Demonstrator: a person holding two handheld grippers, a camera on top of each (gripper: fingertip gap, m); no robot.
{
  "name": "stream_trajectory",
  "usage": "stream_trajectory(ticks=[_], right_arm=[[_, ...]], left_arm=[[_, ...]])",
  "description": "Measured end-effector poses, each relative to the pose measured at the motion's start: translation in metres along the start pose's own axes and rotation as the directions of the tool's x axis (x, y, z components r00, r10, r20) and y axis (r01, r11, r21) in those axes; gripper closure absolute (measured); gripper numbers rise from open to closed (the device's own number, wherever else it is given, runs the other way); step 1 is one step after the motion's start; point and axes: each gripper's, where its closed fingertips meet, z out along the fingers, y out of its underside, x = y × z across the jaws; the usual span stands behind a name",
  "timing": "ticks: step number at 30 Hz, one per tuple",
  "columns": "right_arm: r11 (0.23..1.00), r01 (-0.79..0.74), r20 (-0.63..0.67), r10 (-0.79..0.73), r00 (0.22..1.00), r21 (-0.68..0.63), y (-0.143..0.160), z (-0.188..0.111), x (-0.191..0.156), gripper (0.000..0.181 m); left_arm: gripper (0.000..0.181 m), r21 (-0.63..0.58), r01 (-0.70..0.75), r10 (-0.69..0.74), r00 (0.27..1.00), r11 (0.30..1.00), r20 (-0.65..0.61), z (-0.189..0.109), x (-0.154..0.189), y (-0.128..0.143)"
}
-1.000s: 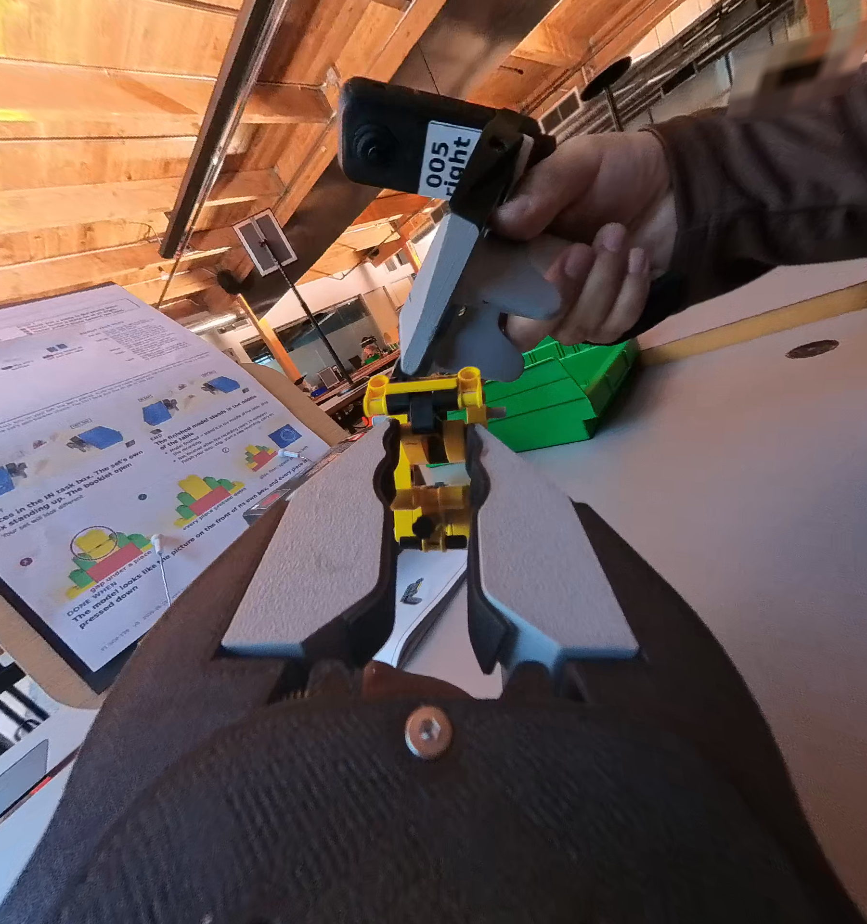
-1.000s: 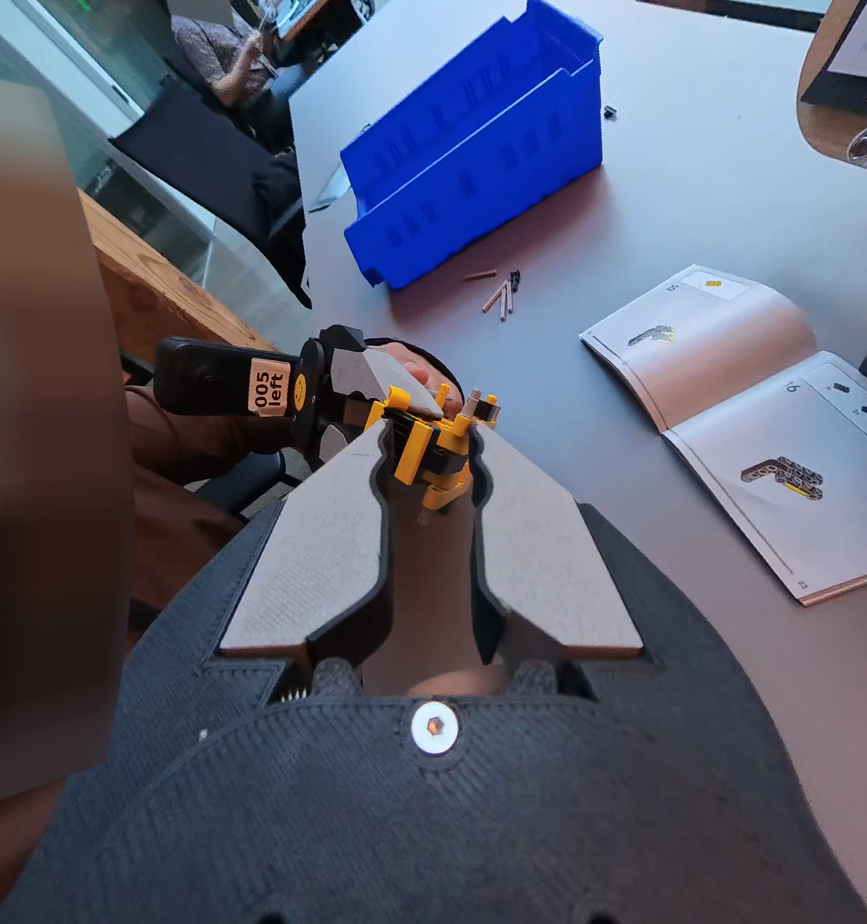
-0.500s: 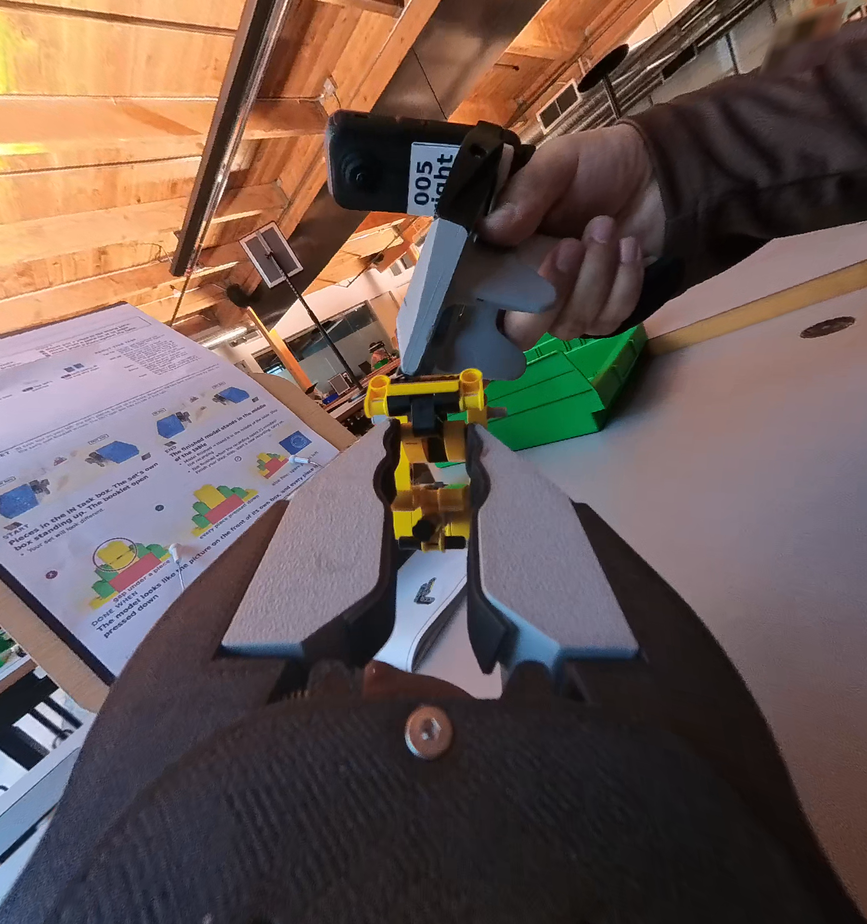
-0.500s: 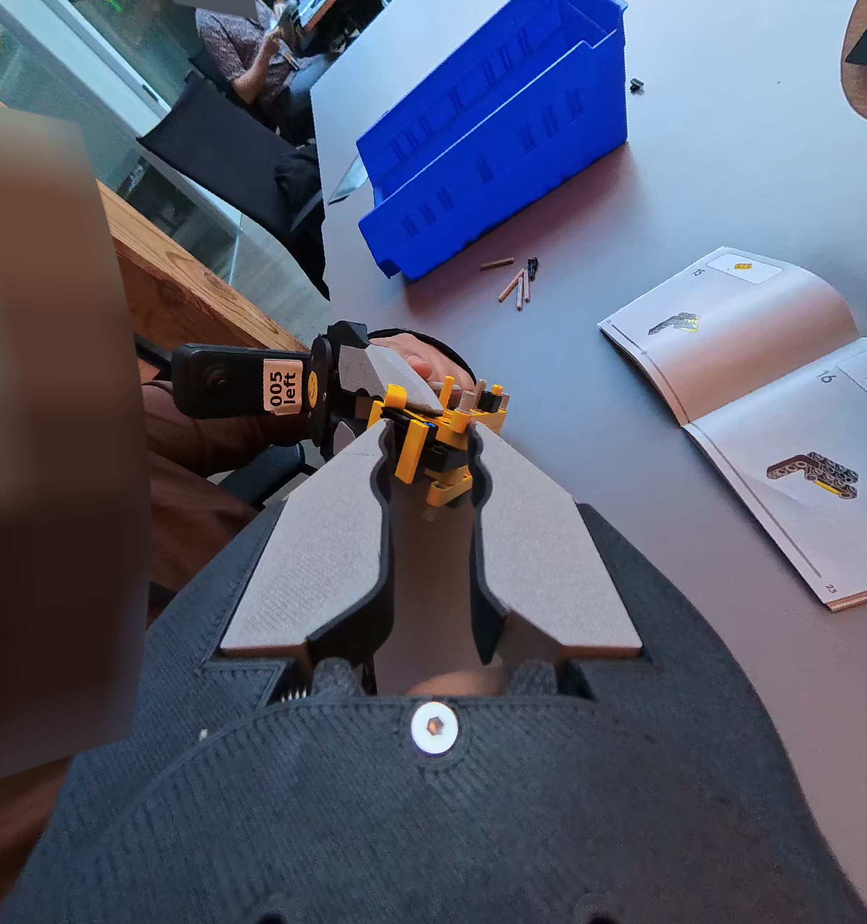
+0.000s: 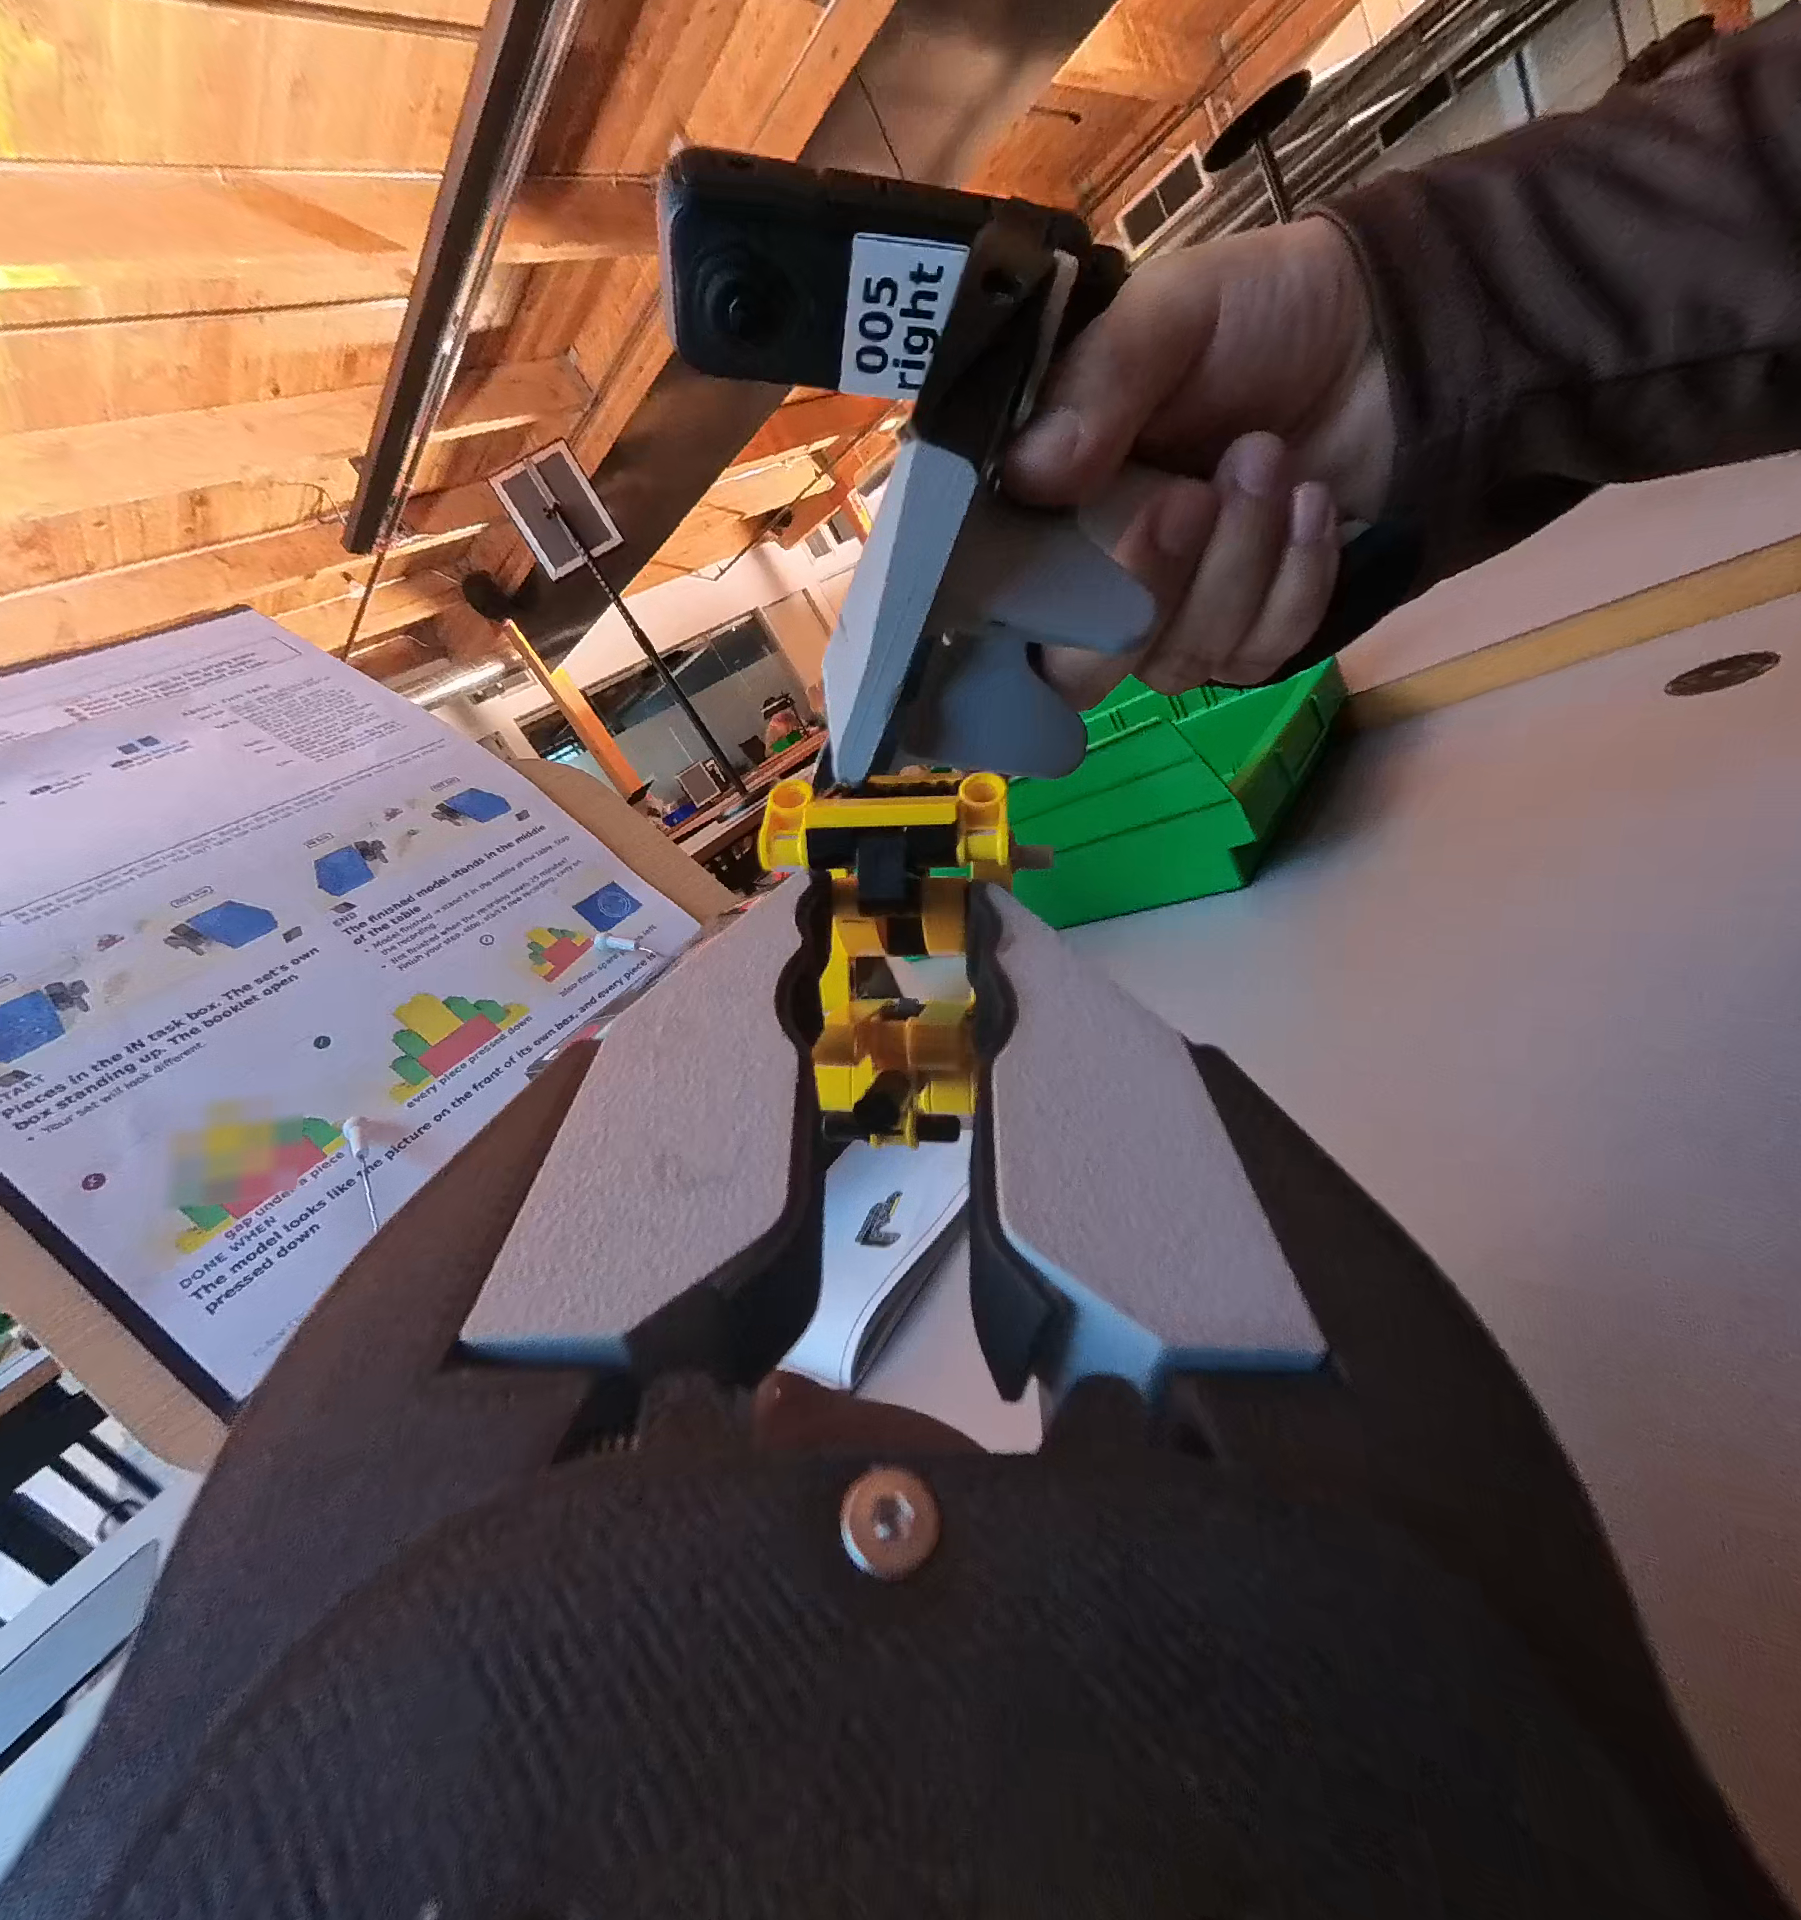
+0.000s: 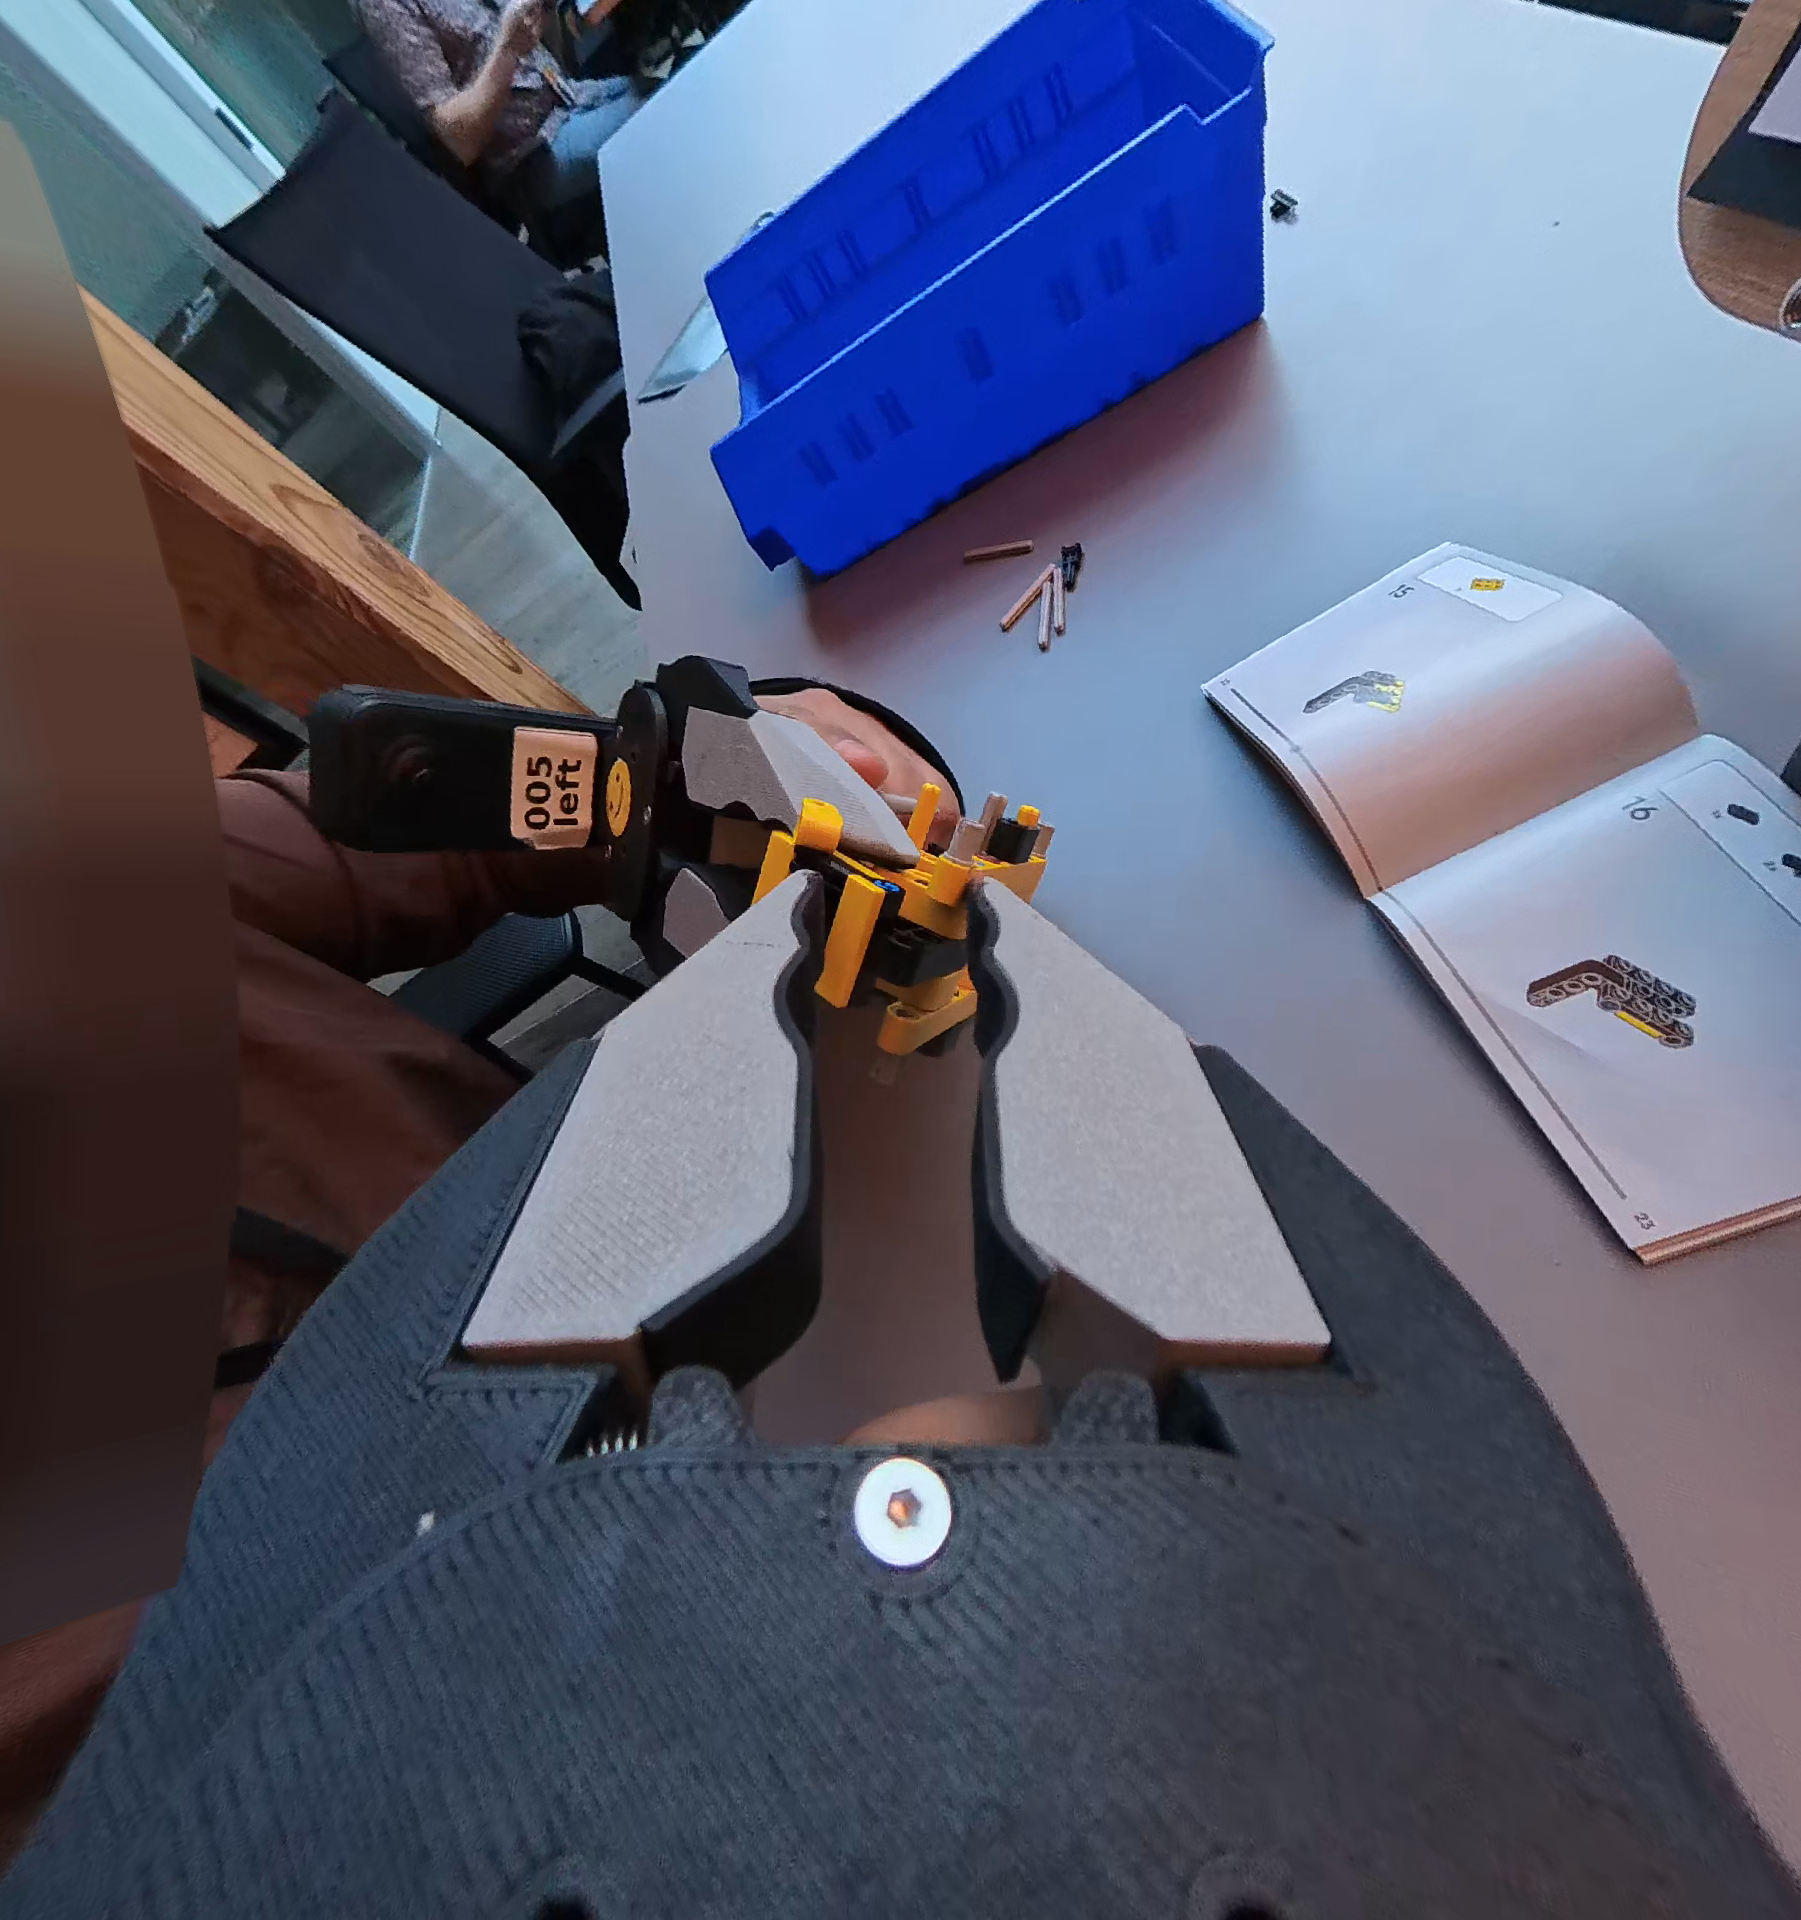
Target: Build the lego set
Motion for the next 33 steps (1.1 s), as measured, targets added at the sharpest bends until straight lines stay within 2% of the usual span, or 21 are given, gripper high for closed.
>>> stream_trajectory(ticks=[5,6,7,8,10,12,16,18,22,25,28,33], right_arm=[[1.0,-0.016,0.016,0.016,1.0,0.022,-0.002,-0.001,0.0,0.161],[1.0,-0.013,0.008,0.013,1.0,0.027,-0.003,-0.001,0.002,0.165],[0.999,-0.007,0.005,0.007,1.0,0.038,-0.004,-0.002,0.002,0.18],[0.999,-0.004,0.0,0.004,1.0,0.054,-0.006,-0.003,0.003,0.181],[0.998,-0.003,-0.015,0.004,1.0,0.058,-0.006,-0.004,0.005,0.181],[1.0,-0.003,-0.039,0.003,0.999,0.014,0.0,-0.001,0.007,0.137],[0.998,0.037,-0.045,-0.035,0.998,0.046,-0.005,-0.007,0.007,0.152],[0.989,0.116,-0.069,-0.11,0.992,0.094,-0.012,-0.017,0.005,0.159],[0.914,0.405,-0.244,-0.384,0.891,0.041,-0.011,-0.034,0.003,0.177],[0.853,0.522,-0.337,-0.49,0.804,0.008,-0.017,-0.038,-0.003,0.181],[0.814,0.581,-0.33,-0.549,0.768,0.001,-0.02,-0.031,-0.017,0.181],[0.805,0.568,-0.306,-0.592,0.746,-0.171,0.01,-0.003,-0.001,0.181]], left_arm=[[0.158,0.01,0.027,-0.027,1.0,1.0,-0.003,-0.001,-0.002,-0.002],[0.158,0.004,0.03,-0.03,1.0,1.0,-0.002,-0.001,-0.003,-0.001],[0.158,-0.003,0.031,-0.031,1.0,1.0,-0.002,-0.001,-0.003,0.001],[0.158,-0.009,0.034,-0.034,0.999,0.999,-0.003,-0.001,-0.004,0.003],[0.158,-0.004,0.048,-0.048,0.999,0.999,-0.006,-0.001,-0.004,0.002],[0.158,-0.003,0.051,-0.051,0.999,0.999,-0.007,0.0,-0.004,0.001],[0.158,-0.012,0.05,-0.05,0.999,0.999,-0.02,0.0,-0.001,0.004],[0.158,-0.015,0.057,-0.057,0.998,0.998,-0.023,0.0,-0.002,0.004],[0.158,-0.034,0.084,-0.086,0.995,0.996,-0.056,0.001,0.002,0.007],[0.158,-0.047,0.091,-0.094,0.992,0.995,-0.081,0.002,0.007,0.009],[0.157,-0.052,0.076,-0.08,0.993,0.996,-0.088,0.002,0.01,0.01],[0.157,-0.056,0.073,-0.077,0.994,0.996,-0.081,0.002,0.009,0.011]])
